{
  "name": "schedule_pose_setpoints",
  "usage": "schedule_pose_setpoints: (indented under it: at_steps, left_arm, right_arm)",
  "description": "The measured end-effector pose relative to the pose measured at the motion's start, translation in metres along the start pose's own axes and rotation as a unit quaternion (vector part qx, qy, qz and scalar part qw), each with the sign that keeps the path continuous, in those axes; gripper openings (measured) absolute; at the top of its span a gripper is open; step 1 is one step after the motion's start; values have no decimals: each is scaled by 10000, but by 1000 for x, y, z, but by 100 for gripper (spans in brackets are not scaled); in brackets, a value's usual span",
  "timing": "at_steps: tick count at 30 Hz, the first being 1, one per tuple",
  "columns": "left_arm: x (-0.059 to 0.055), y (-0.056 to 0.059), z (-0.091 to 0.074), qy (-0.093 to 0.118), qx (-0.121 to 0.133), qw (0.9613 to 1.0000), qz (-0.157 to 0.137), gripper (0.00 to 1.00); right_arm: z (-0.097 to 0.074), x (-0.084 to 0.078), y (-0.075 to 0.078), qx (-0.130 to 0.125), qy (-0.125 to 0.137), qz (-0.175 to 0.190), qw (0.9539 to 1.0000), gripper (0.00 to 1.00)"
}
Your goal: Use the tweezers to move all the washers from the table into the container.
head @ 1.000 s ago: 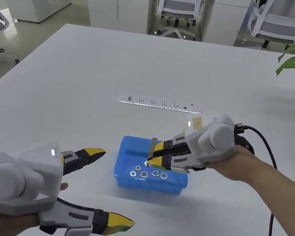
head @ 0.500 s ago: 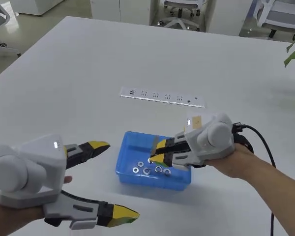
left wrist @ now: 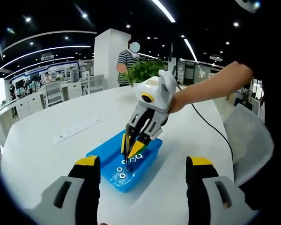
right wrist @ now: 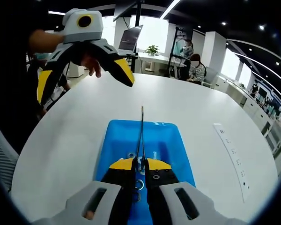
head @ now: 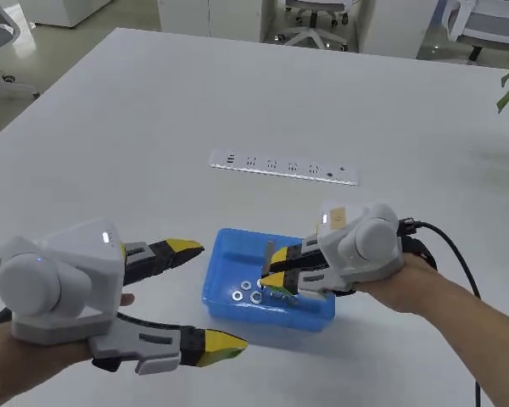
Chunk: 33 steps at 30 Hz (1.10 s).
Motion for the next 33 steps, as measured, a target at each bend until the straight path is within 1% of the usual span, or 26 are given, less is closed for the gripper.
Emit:
schedule_pose_setpoints:
  at_steps: [1,4,6,8,11,12,14,16,18,19,24,28,33]
  left_arm:
    - [0,-2,1,-29,-2,10000,11,77]
    - [2,-6,2,-23,-13,10000,54,72]
    - [4,-8,4,-16,-29,10000,75,67]
    - [5,-11,6,-62,-33,9999,97,62]
    - [5,-16,10,-126,-35,9998,158,58]
    - [6,-16,12,-153,-73,9996,226,56]
    - [11,-18,16,-134,-116,9993,336,51]
    - [13,-20,20,-155,-167,9991,348,49]
    - [15,-23,23,-211,-213,9986,445,45]
    - [15,-23,25,-231,-239,9984,464,43]
    - [17,-28,34,-298,-331,9971,616,35]
    - [20,-31,40,-281,-424,9964,674,30]
    - [18,-31,48,-348,-577,9944,810,26]
  right_arm:
    - [1,0,-1,8,-5,-9,10000,9]
    - [1,-3,-2,22,-43,-23,10000,9]
    - [1,-4,-2,22,-71,-35,10000,9]
    - [2,-6,-2,31,-89,-40,9999,9]
    - [2,-7,-3,42,-98,-39,9999,9]
    - [2,-7,-3,34,-89,-44,9999,9]
    - [2,-7,-3,26,-88,-35,10000,9]
    - [1,-7,-3,22,-91,-27,10000,9]
    - [1,-8,-3,26,-100,-29,9999,9]
    - [1,-8,-3,27,-102,-38,9999,9]
    - [1,-8,-2,27,-105,-36,9999,9]
    - [1,-8,-3,35,-119,-53,9999,9]
    - [0,-9,-3,48,-138,-82,9999,9]
Point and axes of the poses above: the centre of the closed fingertips' face, and the gripper's own axes: z roughly forward along the fingers, y roughly to its right, x roughly out of its top, the point moved 1 cm from there along -z, roughly backward along the fingers, and after that the axes turned 3 degrees about -x, right-handed, at the moved point
